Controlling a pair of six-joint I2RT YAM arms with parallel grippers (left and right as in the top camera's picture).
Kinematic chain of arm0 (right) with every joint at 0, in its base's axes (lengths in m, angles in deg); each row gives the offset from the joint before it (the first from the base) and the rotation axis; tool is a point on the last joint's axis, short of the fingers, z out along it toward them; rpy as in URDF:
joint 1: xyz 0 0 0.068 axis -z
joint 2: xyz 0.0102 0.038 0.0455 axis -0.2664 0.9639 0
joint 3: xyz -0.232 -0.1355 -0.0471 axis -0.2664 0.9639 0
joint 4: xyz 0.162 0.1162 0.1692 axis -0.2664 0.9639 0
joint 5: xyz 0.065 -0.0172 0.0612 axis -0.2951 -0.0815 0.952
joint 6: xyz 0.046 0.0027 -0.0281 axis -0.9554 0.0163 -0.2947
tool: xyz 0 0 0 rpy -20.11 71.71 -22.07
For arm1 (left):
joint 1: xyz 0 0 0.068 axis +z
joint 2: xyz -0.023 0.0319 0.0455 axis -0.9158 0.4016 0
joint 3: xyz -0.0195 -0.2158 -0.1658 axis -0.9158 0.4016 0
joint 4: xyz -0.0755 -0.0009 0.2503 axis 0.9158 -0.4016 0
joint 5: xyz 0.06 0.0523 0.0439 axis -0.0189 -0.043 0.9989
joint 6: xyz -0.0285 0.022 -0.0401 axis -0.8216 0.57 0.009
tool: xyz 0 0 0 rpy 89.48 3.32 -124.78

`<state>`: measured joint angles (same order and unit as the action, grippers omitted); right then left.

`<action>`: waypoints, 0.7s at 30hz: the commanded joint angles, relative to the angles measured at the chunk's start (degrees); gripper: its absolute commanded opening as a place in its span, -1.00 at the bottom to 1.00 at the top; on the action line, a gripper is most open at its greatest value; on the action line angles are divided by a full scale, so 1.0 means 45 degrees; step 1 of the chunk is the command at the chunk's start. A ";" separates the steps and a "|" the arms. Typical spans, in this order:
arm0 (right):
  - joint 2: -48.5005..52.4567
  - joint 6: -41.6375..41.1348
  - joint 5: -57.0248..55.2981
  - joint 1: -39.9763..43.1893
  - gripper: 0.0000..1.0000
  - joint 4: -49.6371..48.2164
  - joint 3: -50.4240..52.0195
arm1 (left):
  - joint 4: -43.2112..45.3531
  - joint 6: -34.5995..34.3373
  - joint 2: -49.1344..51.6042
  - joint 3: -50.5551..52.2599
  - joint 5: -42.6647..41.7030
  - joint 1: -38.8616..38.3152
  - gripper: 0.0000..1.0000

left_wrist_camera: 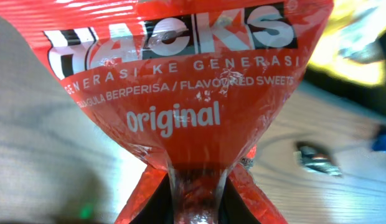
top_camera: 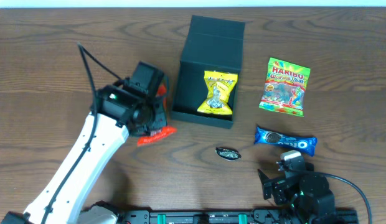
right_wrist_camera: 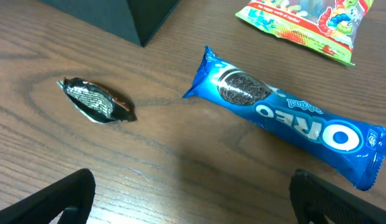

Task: Pack container
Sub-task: 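Grasp the red HACKS bag with the left gripper and lift, then carry the red bag into the box beside the yellow bag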

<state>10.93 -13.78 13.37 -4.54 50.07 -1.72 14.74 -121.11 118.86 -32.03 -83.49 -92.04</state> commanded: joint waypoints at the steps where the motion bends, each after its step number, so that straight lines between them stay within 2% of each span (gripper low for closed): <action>1: -0.0044 0.0063 0.0049 0.0092 0.98 0.0068 -0.0087 | -0.0209 0.0593 -0.0019 -0.1433 -0.0034 0.0029 -0.89; 6: -0.0044 0.0058 0.0049 0.0092 0.99 0.0068 -0.0087 | -0.0991 0.1166 0.1141 -0.3366 -0.0087 -0.0019 -0.88; 11: -0.0044 0.0058 0.0049 0.0092 0.98 0.0068 -0.0087 | -0.1870 0.2584 0.3866 -0.5790 -0.0092 -0.0554 -0.88; 15: -0.0044 0.0058 0.0049 0.0092 0.98 0.0068 -0.0087 | -0.1671 0.3381 0.5280 -0.6567 -0.0355 -0.0879 -0.88; 21: -0.0044 0.0058 0.0049 0.0092 0.98 0.0068 -0.0087 | -0.0899 0.3555 0.7009 -0.6834 -0.0578 -0.1049 -0.88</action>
<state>10.93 -13.78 13.37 -4.54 50.09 -1.72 10.02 -107.06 148.69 -61.06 -85.44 -96.80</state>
